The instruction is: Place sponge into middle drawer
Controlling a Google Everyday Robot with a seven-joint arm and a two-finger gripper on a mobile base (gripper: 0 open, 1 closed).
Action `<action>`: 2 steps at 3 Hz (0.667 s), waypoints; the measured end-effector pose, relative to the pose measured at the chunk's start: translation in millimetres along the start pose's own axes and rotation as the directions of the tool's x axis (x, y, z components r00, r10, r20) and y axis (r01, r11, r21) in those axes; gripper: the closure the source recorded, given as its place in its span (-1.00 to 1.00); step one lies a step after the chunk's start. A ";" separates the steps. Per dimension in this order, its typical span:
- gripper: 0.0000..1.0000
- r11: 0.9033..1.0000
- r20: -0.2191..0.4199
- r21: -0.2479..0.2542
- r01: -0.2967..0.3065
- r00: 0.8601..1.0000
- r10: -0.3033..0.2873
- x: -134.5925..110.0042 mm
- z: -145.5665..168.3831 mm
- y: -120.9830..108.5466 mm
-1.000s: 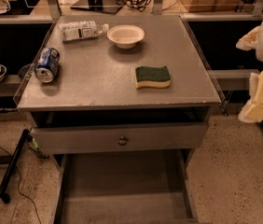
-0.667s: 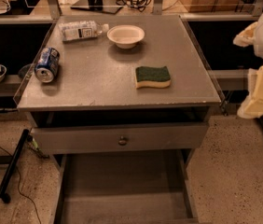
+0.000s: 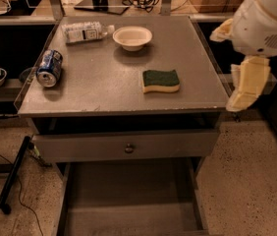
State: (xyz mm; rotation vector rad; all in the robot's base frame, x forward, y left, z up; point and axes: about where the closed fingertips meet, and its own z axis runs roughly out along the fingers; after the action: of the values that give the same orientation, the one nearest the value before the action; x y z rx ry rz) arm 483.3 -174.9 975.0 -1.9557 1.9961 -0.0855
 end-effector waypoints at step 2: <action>-1.00 0.998 0.040 -0.038 0.058 0.998 -0.056 -21.3 35.5 -15.5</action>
Offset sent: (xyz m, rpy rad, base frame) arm 0.0156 0.0213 -0.0154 0.0064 0.0165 0.0612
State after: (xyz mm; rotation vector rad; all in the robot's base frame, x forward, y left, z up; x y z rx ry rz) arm 508.1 -147.9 950.3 -2.0231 1.9321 -0.0218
